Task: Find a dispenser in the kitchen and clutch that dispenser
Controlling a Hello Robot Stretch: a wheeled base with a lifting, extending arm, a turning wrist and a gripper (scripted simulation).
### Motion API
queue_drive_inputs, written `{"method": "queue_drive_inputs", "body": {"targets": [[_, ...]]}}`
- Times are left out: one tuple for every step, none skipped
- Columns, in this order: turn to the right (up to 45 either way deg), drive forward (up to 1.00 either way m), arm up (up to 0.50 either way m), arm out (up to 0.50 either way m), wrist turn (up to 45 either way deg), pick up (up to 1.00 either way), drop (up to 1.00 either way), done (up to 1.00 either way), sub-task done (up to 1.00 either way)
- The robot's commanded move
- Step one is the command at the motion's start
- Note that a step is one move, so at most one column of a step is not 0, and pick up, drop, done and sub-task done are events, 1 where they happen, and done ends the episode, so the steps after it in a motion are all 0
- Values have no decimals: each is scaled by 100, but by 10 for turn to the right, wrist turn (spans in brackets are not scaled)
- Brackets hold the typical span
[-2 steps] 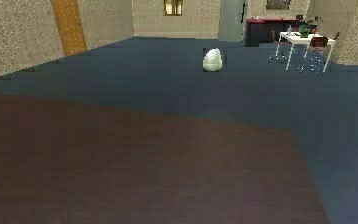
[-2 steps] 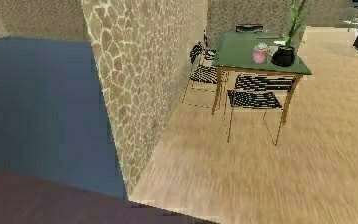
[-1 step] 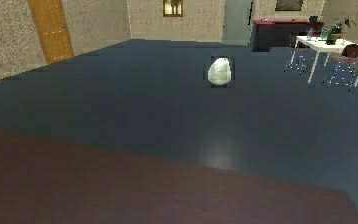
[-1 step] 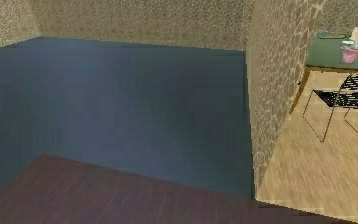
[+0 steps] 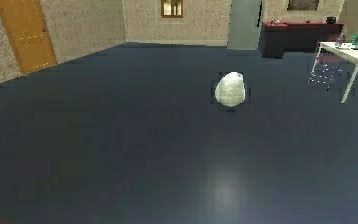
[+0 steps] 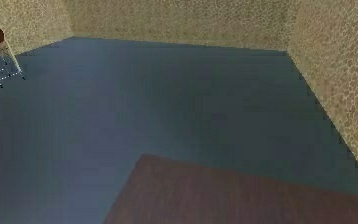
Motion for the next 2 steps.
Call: {"method": "queue_drive_inputs", "body": {"targets": [[0, 100, 0, 0, 0, 0, 0, 0, 0], [0, 100, 0, 0, 0, 0, 0, 0, 0]]}}
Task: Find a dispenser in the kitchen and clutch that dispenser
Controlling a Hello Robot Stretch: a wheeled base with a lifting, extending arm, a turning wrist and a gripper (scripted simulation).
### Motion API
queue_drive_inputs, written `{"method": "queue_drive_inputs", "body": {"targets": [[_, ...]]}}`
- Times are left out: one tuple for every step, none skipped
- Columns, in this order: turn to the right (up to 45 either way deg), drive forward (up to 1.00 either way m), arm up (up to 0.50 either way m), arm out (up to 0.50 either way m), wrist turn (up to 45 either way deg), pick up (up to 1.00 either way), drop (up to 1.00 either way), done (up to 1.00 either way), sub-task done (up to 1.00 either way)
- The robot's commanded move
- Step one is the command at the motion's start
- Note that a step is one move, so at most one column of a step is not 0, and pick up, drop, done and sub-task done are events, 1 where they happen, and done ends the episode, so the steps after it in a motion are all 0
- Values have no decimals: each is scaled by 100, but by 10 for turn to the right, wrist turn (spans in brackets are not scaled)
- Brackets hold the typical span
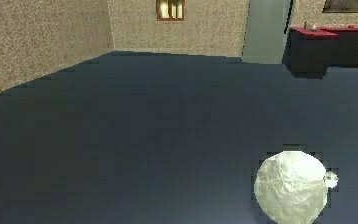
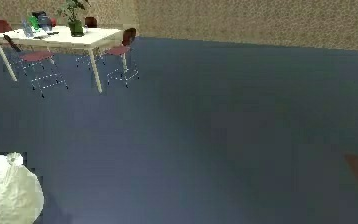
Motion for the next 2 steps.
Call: {"method": "queue_drive_inputs", "body": {"targets": [[0, 95, 0, 0, 0, 0, 0, 0, 0], [90, 0, 0, 0, 0, 0, 0, 0, 0]]}}
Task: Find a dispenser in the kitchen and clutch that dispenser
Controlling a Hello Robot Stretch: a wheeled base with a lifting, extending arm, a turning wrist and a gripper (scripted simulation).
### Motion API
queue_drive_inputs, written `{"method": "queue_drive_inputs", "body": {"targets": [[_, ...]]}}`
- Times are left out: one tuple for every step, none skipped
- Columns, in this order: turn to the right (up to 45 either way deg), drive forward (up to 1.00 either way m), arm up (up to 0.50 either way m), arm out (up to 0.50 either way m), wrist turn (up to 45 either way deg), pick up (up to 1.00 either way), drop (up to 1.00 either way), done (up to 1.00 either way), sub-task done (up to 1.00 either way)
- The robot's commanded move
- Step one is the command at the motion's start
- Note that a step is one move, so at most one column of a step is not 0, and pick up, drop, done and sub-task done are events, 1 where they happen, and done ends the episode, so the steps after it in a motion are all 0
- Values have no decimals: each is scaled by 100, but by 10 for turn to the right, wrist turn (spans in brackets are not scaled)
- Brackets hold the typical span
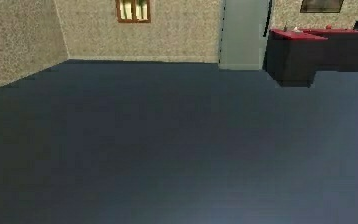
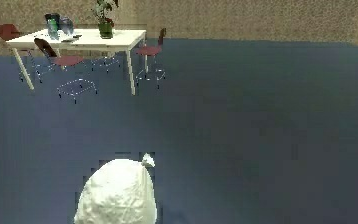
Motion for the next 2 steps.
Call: {"method": "queue_drive_inputs", "body": {"targets": [[0, 80, 0, 0, 0, 0, 0, 0, 0], [240, 0, 0, 0, 0, 0, 0, 0, 0]]}}
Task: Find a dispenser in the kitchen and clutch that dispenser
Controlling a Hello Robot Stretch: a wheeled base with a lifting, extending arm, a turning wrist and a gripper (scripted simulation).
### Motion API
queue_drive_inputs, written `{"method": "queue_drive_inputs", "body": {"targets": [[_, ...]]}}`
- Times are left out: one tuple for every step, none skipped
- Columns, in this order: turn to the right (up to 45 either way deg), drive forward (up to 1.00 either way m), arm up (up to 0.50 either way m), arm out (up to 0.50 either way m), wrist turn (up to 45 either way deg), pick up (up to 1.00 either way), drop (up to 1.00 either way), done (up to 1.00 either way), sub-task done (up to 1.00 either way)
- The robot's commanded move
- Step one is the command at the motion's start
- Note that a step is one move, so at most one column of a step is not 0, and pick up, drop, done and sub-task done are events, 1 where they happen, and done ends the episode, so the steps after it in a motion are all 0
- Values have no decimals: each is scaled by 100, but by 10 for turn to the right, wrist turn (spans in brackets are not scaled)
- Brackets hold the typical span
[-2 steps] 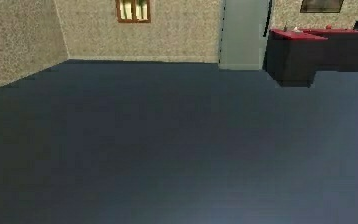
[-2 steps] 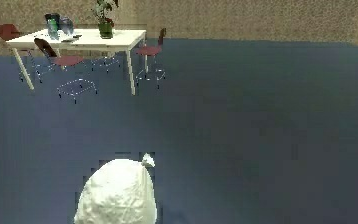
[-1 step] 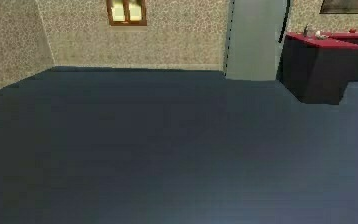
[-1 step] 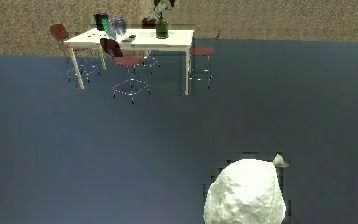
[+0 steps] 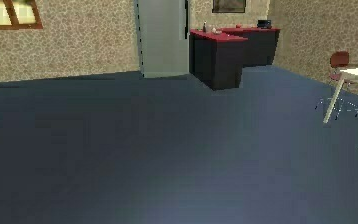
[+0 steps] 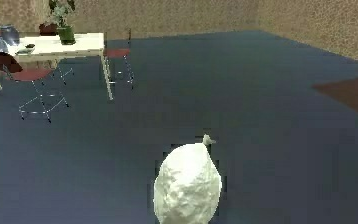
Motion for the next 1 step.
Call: {"method": "queue_drive_inputs", "body": {"targets": [[0, 100, 0, 0, 0, 0, 0, 0, 0]]}}
